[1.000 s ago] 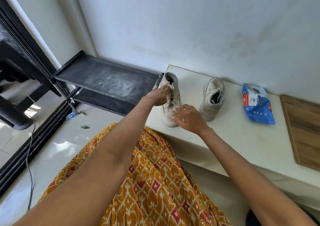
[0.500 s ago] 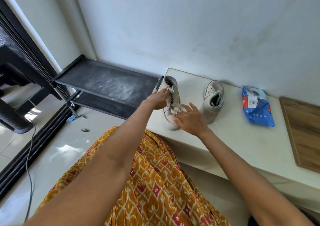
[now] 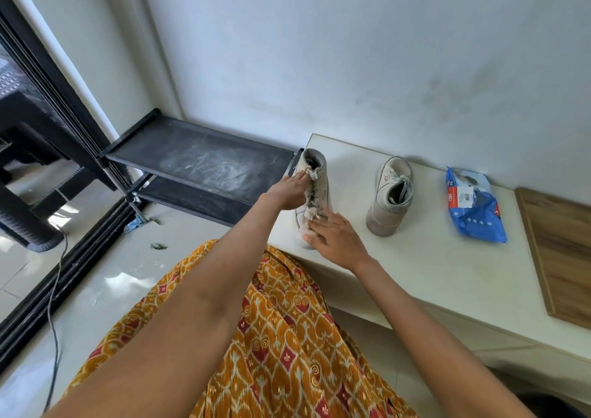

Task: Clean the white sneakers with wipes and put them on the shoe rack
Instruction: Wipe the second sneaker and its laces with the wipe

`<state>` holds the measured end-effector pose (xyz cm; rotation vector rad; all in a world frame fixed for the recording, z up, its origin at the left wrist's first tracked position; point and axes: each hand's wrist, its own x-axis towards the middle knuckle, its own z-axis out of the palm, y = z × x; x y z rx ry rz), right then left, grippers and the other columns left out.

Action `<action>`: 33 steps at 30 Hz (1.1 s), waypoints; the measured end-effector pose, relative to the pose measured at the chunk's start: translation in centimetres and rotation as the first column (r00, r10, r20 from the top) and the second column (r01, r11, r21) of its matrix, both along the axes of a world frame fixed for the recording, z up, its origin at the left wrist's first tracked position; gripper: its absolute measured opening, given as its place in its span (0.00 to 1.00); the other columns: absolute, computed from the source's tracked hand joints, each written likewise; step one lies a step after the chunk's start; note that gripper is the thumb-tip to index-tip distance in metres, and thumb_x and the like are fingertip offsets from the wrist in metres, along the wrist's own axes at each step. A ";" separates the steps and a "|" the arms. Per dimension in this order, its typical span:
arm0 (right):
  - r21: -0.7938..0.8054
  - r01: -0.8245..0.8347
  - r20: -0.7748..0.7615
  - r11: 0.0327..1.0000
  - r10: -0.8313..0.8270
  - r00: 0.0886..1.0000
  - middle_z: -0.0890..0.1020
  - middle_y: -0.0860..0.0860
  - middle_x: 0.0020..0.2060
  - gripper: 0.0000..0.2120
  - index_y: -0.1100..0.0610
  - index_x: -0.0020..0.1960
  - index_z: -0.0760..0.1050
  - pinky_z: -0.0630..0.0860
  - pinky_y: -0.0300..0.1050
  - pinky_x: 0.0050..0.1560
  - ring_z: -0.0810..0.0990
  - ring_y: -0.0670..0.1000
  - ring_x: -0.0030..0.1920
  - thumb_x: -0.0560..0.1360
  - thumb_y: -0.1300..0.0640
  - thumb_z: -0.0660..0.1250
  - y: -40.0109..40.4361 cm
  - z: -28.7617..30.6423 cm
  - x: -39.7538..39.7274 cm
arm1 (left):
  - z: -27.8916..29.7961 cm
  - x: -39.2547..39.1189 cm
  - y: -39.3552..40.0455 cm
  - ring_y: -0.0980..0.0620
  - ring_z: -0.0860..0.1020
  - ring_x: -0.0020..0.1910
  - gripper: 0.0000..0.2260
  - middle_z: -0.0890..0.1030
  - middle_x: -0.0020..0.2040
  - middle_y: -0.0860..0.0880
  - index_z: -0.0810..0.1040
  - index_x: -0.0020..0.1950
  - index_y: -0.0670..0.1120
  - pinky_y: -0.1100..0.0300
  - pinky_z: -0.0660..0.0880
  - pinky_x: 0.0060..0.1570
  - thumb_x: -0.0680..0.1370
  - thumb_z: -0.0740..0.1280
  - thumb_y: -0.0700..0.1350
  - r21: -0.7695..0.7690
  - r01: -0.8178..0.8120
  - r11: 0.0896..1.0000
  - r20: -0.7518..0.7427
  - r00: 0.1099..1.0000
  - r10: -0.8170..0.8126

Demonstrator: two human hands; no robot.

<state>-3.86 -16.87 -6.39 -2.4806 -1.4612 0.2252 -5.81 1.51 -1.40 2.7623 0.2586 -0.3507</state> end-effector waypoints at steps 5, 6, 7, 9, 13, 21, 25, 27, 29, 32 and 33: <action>0.149 -0.002 0.098 0.989 -0.012 0.995 0.83 0.58 0.51 0.16 0.58 0.43 0.83 0.70 0.51 0.62 0.78 0.58 0.57 0.76 0.49 0.62 -1.4 2.4 3.1 | 0.2 -0.1 -0.3 0.50 0.45 0.77 0.30 0.45 0.78 0.44 0.44 0.77 0.43 0.51 0.43 0.75 0.77 0.51 0.34 0.001 0.000 1.000 0.001 1.000 0.000; 0.224 0.016 0.179 0.974 -0.057 0.982 0.84 0.59 0.46 0.18 0.59 0.42 0.83 0.72 0.51 0.59 0.80 0.58 0.54 0.75 0.48 0.60 -0.8 2.7 3.8 | 0.2 -0.1 -0.4 0.50 0.46 0.77 0.30 0.46 0.78 0.44 0.44 0.77 0.43 0.50 0.43 0.75 0.77 0.51 0.34 -0.002 -0.004 1.000 0.003 1.000 0.004; 0.269 0.061 0.205 0.961 -0.119 0.972 0.84 0.58 0.47 0.19 0.58 0.46 0.83 0.72 0.52 0.59 0.79 0.58 0.56 0.76 0.47 0.58 0.0 2.8 4.2 | 0.3 -0.1 -0.5 0.50 0.46 0.77 0.29 0.46 0.78 0.44 0.44 0.77 0.43 0.50 0.43 0.75 0.77 0.51 0.34 -0.003 -0.005 1.000 0.000 1.000 0.005; 0.197 0.199 0.099 0.960 -0.222 0.970 0.77 0.55 0.63 0.22 0.56 0.66 0.73 0.64 0.54 0.66 0.68 0.57 0.69 0.79 0.45 0.55 2.0 2.9 4.4 | 0.4 -0.1 -0.3 0.50 0.45 0.77 0.29 0.46 0.78 0.44 0.45 0.77 0.42 0.51 0.43 0.74 0.78 0.51 0.35 0.001 -0.005 1.000 -0.014 1.000 0.005; -0.055 0.331 -0.018 0.942 -0.332 0.943 0.60 0.49 0.75 0.30 0.52 0.76 0.56 0.53 0.57 0.73 0.50 0.54 0.76 0.79 0.38 0.49 4.2 0.9 4.0 | 0.8 0.0 -0.3 0.49 0.46 0.77 0.28 0.46 0.78 0.43 0.45 0.77 0.41 0.52 0.43 0.74 0.79 0.51 0.36 0.015 0.002 1.000 -0.034 0.999 -0.001; 0.131 0.130 0.219 0.983 -0.156 0.963 0.84 0.57 0.42 0.21 0.59 0.43 0.82 0.74 0.51 0.51 0.80 0.58 0.53 0.77 0.47 0.57 0.7 0.5 4.9 | 0.7 0.3 -0.4 0.46 0.51 0.76 0.30 0.48 0.78 0.44 0.47 0.77 0.43 0.51 0.48 0.74 0.76 0.51 0.33 -0.034 -0.023 0.999 -0.024 0.999 0.022; 0.276 0.200 0.304 0.940 -0.283 0.910 0.80 0.57 0.28 0.22 0.61 0.32 0.78 0.72 0.46 0.33 0.79 0.58 0.33 0.77 0.51 0.56 2.0 2.3 5.8 | 0.4 0.2 0.1 0.41 0.59 0.73 0.32 0.52 0.78 0.47 0.51 0.77 0.47 0.47 0.59 0.71 0.74 0.51 0.32 -0.082 -0.028 0.996 0.005 1.000 0.028; 0.396 0.325 0.095 0.859 -0.391 0.916 0.83 0.58 0.44 0.18 0.61 0.47 0.81 0.74 0.50 0.44 0.80 0.59 0.49 0.79 0.52 0.56 3.5 2.8 5.8 | 0.3 0.1 -0.1 0.44 0.57 0.75 0.31 0.51 0.78 0.46 0.50 0.77 0.46 0.48 0.56 0.72 0.74 0.51 0.32 -0.102 -0.030 0.994 0.001 1.000 0.030; 0.287 0.415 -0.123 0.863 -0.397 0.910 0.76 0.56 0.64 0.19 0.58 0.65 0.73 0.70 0.54 0.59 0.69 0.59 0.66 0.81 0.50 0.54 5.3 2.4 6.1 | 0.1 0.1 0.0 0.46 0.54 0.76 0.32 0.48 0.78 0.47 0.48 0.77 0.46 0.49 0.56 0.73 0.75 0.52 0.33 -0.106 -0.022 0.994 0.000 1.000 0.022; 0.186 0.403 -0.259 0.896 -0.351 0.900 0.68 0.52 0.71 0.22 0.54 0.71 0.65 0.64 0.55 0.68 0.62 0.57 0.71 0.81 0.46 0.51 5.9 0.5 5.5 | -0.7 -0.1 0.0 0.48 0.49 0.77 0.32 0.44 0.78 0.47 0.44 0.77 0.45 0.53 0.53 0.74 0.76 0.53 0.35 -0.103 0.000 0.995 0.031 1.000 0.003; 0.201 0.393 -0.230 0.897 -0.347 0.909 0.71 0.51 0.69 0.21 0.53 0.70 0.67 0.65 0.54 0.66 0.64 0.57 0.69 0.81 0.46 0.52 5.3 -0.2 5.2 | -1.1 -0.2 0.0 0.48 0.47 0.77 0.32 0.43 0.78 0.46 0.43 0.77 0.44 0.54 0.51 0.74 0.77 0.54 0.36 -0.087 0.011 0.996 0.049 0.999 -0.007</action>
